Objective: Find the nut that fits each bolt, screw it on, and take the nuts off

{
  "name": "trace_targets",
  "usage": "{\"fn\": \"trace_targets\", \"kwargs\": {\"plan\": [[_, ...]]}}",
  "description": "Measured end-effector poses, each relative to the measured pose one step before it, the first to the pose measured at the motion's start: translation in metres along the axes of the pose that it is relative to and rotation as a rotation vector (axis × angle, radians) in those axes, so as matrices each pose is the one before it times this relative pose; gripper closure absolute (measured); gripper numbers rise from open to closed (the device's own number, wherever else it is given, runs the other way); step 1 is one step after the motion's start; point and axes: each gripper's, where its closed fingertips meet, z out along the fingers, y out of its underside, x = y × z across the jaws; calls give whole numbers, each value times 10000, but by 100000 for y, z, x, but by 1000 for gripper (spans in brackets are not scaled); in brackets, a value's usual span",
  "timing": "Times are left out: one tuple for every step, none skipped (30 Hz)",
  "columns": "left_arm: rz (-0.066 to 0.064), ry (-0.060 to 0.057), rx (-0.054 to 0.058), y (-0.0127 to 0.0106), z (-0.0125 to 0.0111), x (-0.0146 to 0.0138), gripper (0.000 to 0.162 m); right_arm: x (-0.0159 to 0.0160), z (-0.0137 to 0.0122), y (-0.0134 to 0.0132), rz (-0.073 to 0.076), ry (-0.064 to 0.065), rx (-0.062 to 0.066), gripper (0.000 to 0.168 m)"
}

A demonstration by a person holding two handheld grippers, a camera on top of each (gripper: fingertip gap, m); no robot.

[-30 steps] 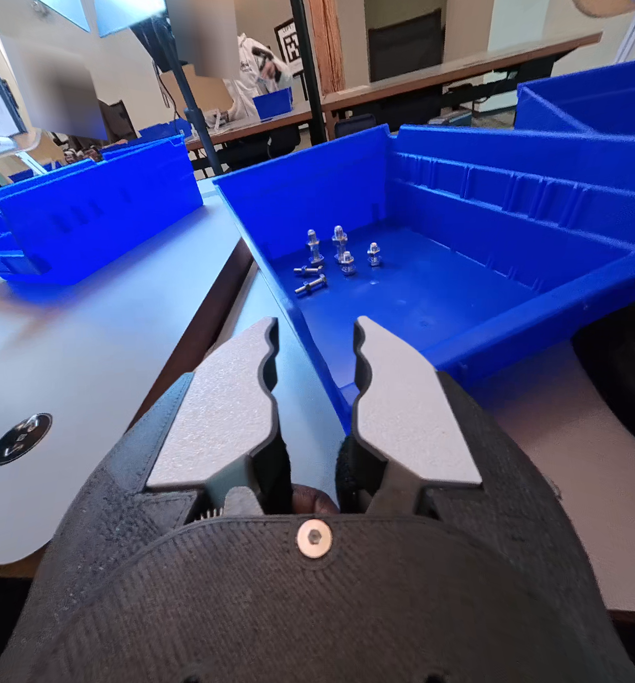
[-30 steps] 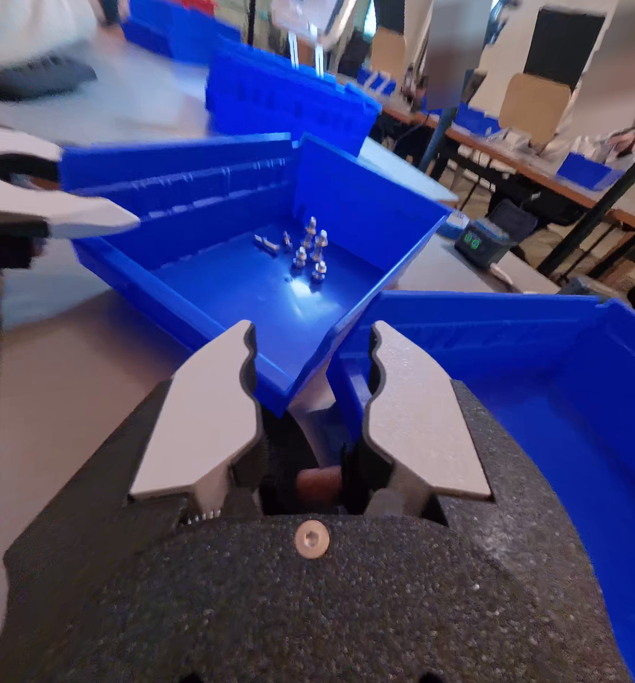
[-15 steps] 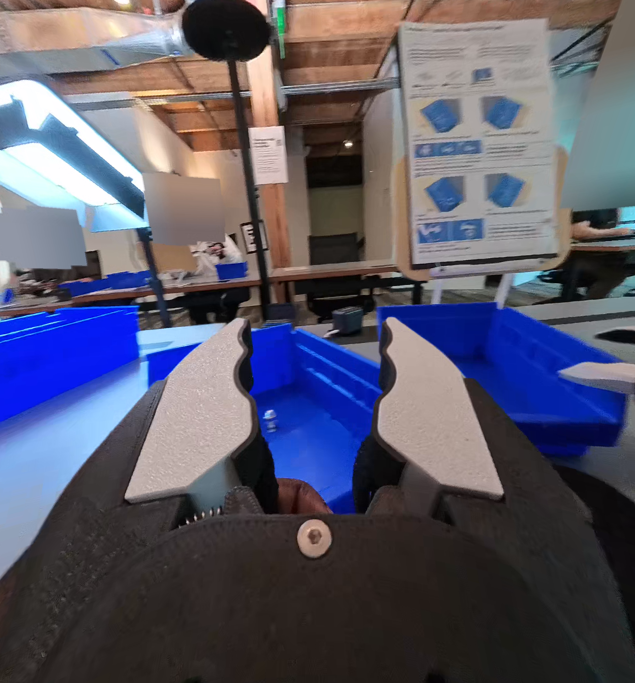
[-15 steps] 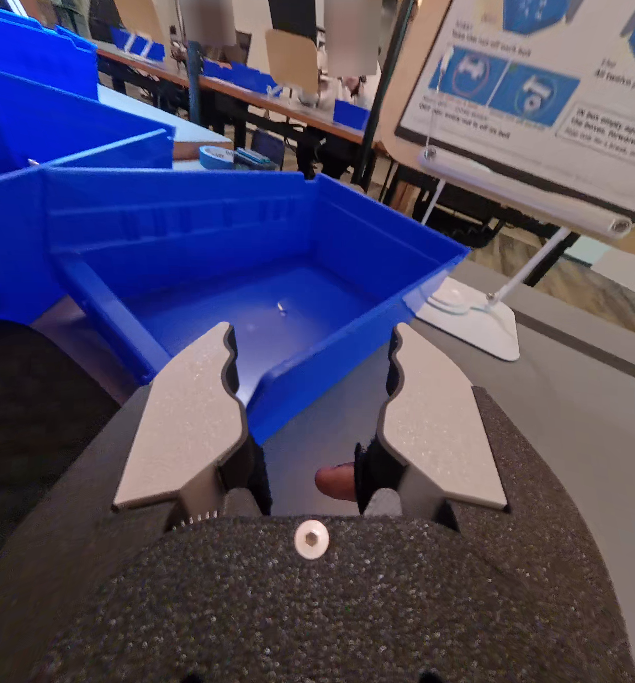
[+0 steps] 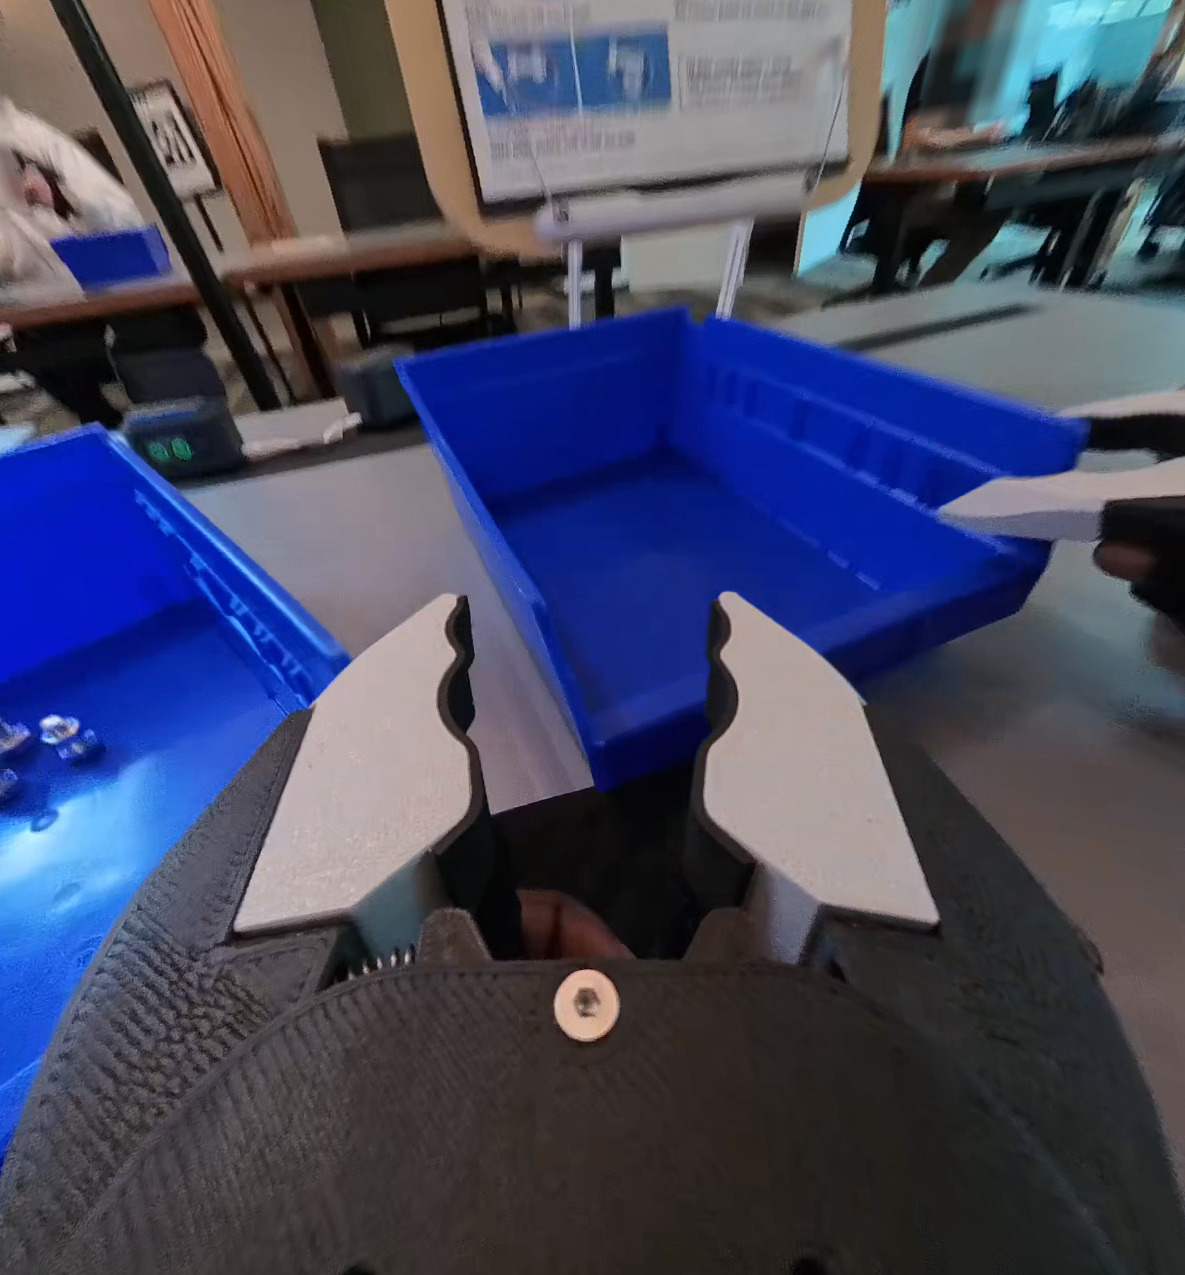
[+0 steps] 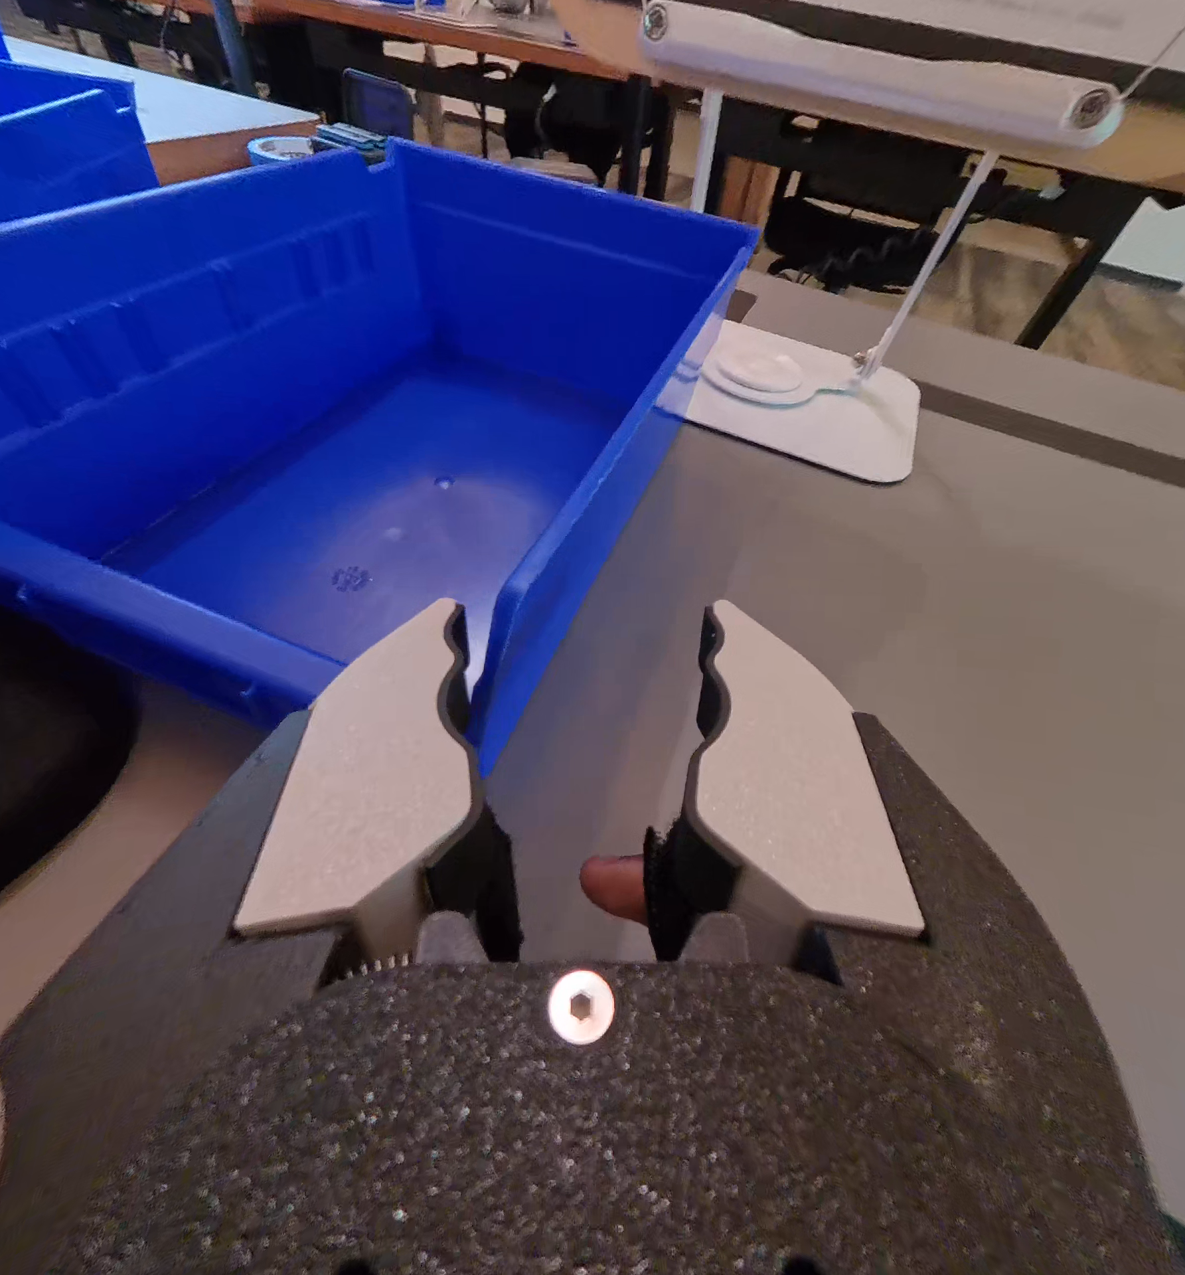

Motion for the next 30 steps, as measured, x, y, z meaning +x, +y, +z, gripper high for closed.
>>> {"fn": "trace_targets", "kwargs": {"plan": [[37,-220,-575,676,931,-145,96,-144,272,-42,-40,-73,8,104],[49,-169,-493,538,826,-137,96,-137,307,88,-84,-75,-117,106],[11,2,-438,378,672,32,96,-125,313,269,-105,-93,-267,106],[-43,38,-289,174,580,41,97,-99,281,330,-74,-94,-293,106],[-58,37,-239,164,568,-29,98,-82,191,244,-18,-95,-199,107],[-85,96,-328,348,587,20,100,-94,147,140,42,-119,-106,110],[-94,180,-430,511,563,114,104,-193,136,60,69,-178,-69,114],[-45,139,-413,467,477,85,116,-318,128,39,26,-234,-79,119],[-7,-342,-92,4,218,-499,128,-194,107,64,-50,-106,-104,131],[234,-401,146,-283,-13,-519,147,76,7,85,-198,133,-133,143],[279,-96,37,-110,-15,31,148,123,-113,57,-401,204,-155,145],[284,-246,68,-156,-66,-15,149,304,-173,60,-496,354,-181,149],[230,-124,125,-305,-166,261,149,449,-265,97,-547,437,-206,152],[149,-82,185,-496,-227,307,150,498,-374,43,-409,337,-138,152],[79,-8,186,-644,-248,346,150,538,-482,-85,-172,213,11,153],[31,61,211,-780,-235,366,149,618,-587,-181,20,139,104,153],[13,100,271,-949,-207,443,149,738,-682,-241,74,143,144,153],[31,124,246,-988,-140,565,148,887,-748,-202,37,194,135,153],[101,138,174,-927,-5,716,148,1014,-762,-90,-4,220,77,153],[147,167,96,-828,148,870,148,1108,-731,85,-4,205,0,153],[128,239,80,-745,326,1050,147,1203,-676,277,21,173,-53,153],[119,310,86,-685,485,1171,147,1251,-596,434,54,152,-64,153],[140,318,71,-642,666,1241,146,1313,-528,560,75,160,-59,153],[138,290,89,-650,823,1277,146,1392,-388,712,71,199,-75,153],[105,258,121,-683,980,1325,146,1471,-265,851,64,241,-105,153],[108,242,97,-687,1071,1351,146,1543,-142,906,75,246,-118,153],[87,231,70,-655,1149,1325,145,1564,-11,865,119,213,-97,153],[96,201,57,-638,1209,1234,145,1561,112,779,193,175,-45,153],[90,183,46,-588,1270,1150,144,1489,192,739,219,158,-5,154],[104,147,23,-510,1279,1070,144,1414,231,762,152,153,-17,154]]}}
